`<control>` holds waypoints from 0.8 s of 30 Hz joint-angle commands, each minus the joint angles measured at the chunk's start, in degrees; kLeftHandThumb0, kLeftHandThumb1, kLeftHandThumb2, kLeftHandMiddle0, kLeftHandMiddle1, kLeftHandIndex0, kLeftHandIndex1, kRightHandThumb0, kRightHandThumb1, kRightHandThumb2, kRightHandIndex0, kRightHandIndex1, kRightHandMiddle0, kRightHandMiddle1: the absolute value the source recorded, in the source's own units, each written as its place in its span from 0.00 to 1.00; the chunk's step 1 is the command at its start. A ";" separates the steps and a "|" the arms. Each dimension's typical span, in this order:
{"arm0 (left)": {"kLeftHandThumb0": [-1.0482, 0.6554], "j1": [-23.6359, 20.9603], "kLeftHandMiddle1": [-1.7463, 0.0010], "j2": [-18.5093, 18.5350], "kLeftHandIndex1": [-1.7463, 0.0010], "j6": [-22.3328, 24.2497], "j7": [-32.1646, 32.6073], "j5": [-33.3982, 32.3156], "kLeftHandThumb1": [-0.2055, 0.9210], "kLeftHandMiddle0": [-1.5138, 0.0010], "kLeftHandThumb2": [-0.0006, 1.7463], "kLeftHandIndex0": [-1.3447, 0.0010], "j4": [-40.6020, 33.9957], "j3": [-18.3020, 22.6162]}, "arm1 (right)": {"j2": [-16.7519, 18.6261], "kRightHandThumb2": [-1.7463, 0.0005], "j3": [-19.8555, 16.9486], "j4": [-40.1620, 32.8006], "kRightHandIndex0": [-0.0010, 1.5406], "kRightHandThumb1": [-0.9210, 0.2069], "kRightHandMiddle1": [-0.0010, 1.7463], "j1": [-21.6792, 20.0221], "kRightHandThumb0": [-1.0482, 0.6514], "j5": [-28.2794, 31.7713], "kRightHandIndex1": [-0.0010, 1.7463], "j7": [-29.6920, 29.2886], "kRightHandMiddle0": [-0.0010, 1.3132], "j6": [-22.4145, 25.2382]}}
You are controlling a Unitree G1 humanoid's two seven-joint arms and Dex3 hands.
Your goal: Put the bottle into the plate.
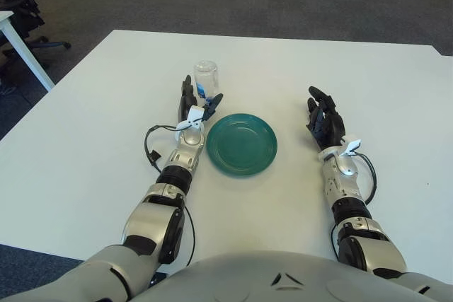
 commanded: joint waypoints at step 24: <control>0.00 -4.03 1.00 1.06 0.77 0.77 1.55 0.21 1.00 0.92 0.09 1.00 3.07 -0.02 | 0.85 0.56 -1.28 8.19 0.19 0.00 0.33 4.85 0.13 1.05 0.00 -0.24 0.00 3.96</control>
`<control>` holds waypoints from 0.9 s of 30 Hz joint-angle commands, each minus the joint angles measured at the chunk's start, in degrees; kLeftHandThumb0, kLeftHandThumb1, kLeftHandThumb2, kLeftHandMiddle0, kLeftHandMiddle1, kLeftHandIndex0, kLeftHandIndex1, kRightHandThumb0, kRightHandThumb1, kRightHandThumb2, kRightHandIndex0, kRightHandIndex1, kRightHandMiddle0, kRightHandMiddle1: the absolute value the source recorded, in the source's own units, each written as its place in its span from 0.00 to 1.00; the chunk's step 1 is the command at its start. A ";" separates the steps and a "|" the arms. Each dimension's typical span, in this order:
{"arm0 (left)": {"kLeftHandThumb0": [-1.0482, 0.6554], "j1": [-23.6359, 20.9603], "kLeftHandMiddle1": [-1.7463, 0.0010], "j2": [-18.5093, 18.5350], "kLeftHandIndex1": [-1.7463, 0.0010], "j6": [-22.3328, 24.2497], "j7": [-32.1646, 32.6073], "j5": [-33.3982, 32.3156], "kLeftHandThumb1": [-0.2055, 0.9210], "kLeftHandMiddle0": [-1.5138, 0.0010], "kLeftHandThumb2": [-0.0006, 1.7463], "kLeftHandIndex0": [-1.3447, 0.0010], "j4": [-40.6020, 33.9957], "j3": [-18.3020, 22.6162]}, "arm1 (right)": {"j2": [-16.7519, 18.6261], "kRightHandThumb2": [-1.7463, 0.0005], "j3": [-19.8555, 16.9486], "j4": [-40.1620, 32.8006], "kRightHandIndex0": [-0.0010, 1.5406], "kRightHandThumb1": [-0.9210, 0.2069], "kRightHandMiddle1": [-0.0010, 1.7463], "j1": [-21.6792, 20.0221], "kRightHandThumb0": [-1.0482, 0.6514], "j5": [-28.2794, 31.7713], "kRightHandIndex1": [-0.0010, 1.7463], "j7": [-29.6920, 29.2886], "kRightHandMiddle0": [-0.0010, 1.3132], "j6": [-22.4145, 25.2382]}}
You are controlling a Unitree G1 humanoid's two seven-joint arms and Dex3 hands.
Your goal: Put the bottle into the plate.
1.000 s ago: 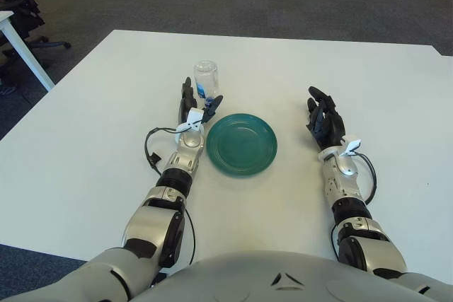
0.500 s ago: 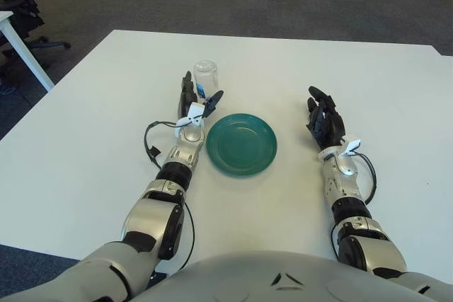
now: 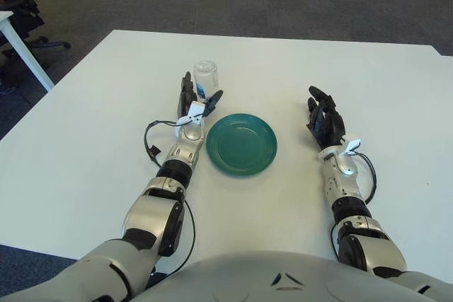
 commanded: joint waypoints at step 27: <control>0.00 -4.45 0.99 1.19 0.72 -0.11 1.58 1.38 1.00 0.90 0.10 1.00 2.81 -0.94 | 1.50 0.56 -0.94 7.41 0.19 0.00 0.32 5.87 0.13 0.88 0.00 0.02 0.00 3.30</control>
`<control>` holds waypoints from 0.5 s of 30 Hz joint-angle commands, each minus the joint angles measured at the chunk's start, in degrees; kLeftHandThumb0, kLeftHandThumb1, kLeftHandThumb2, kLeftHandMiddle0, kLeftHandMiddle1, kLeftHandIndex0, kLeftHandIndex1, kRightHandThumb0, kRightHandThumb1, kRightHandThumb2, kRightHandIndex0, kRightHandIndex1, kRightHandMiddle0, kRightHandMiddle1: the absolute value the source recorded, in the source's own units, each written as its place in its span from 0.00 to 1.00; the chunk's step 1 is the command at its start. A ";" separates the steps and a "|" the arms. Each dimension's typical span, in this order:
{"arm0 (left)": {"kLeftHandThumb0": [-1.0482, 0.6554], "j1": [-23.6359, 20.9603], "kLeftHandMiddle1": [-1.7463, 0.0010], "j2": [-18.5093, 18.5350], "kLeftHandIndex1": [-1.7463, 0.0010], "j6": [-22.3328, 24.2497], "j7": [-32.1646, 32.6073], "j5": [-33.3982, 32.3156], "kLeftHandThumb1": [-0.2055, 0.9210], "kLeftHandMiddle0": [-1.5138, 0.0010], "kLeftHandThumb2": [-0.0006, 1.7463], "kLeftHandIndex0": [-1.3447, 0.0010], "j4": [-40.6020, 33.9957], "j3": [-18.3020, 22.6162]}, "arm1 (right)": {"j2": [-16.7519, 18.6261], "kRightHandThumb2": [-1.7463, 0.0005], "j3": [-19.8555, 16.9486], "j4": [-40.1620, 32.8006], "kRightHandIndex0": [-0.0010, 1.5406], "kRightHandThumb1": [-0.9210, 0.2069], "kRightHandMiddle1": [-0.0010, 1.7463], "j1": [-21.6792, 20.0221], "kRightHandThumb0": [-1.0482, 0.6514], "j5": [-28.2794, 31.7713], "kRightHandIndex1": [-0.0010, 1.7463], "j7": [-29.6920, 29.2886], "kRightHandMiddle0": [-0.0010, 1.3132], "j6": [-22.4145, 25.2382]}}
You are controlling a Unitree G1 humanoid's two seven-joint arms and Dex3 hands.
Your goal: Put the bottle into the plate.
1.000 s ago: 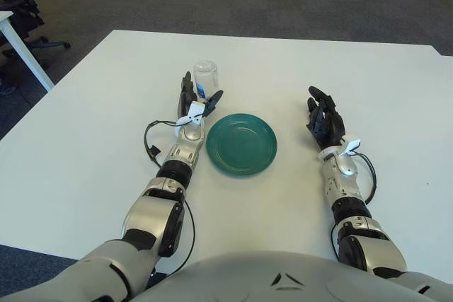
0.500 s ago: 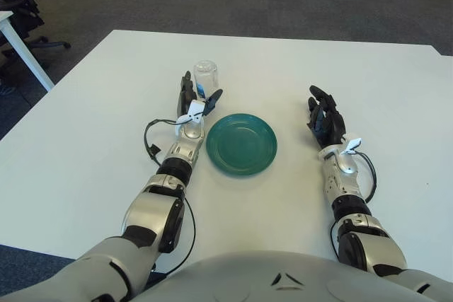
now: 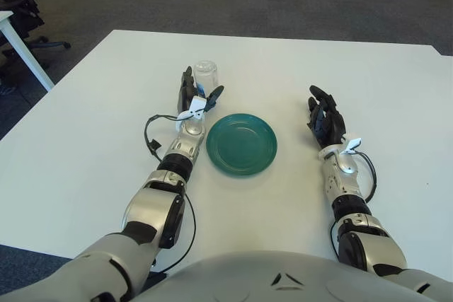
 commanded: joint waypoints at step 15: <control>0.00 -5.49 0.98 1.47 0.61 0.21 -0.85 0.36 1.00 0.85 0.11 1.00 5.46 -0.84 | 2.62 0.57 -0.89 6.14 0.20 0.00 0.34 6.93 0.13 0.97 0.01 -0.07 0.00 2.39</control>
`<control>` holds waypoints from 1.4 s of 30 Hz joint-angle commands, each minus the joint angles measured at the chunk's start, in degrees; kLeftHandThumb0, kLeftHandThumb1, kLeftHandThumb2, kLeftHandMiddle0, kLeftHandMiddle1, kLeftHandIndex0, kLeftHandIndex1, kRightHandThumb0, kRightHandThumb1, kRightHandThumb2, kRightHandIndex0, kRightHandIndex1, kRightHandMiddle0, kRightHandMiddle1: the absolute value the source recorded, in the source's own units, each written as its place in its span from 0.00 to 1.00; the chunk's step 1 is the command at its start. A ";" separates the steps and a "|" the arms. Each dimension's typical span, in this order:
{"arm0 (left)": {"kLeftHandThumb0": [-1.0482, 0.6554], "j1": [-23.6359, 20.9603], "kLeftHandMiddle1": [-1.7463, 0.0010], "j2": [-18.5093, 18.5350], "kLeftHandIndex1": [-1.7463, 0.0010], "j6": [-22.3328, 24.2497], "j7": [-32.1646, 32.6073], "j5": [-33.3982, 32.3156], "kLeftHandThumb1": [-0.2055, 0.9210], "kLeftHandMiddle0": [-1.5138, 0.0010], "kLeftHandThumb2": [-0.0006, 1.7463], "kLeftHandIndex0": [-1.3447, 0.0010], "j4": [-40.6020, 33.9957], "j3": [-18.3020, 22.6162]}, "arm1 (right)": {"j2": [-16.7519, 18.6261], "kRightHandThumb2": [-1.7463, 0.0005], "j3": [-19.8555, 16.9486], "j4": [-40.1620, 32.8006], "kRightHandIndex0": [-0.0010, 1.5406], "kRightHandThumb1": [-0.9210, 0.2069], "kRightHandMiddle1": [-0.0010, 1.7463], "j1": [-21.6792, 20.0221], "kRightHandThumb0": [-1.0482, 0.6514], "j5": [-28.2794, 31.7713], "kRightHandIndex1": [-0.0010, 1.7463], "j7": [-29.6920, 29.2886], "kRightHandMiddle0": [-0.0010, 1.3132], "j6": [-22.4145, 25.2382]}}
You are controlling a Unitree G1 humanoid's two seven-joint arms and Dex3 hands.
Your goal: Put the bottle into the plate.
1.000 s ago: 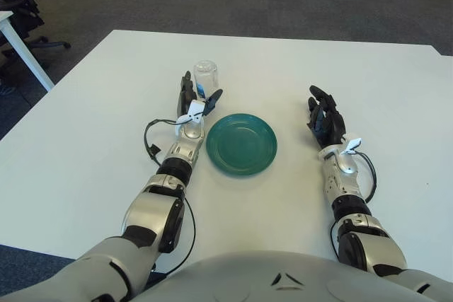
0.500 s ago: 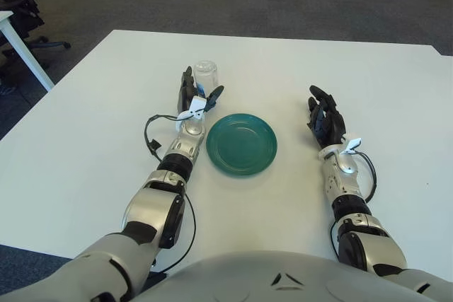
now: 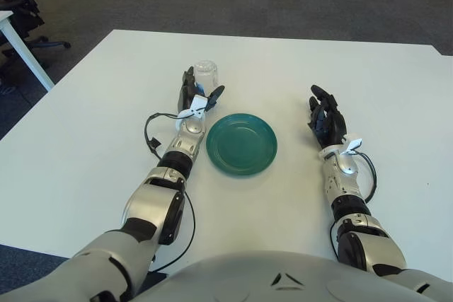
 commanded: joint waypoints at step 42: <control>0.33 -5.40 0.00 -0.11 0.00 -5.89 -1.25 -1.35 0.42 0.22 0.79 0.52 6.50 -0.67 | 2.90 0.53 -0.08 5.45 0.22 0.00 0.37 6.95 0.14 0.73 0.01 -0.76 0.00 1.24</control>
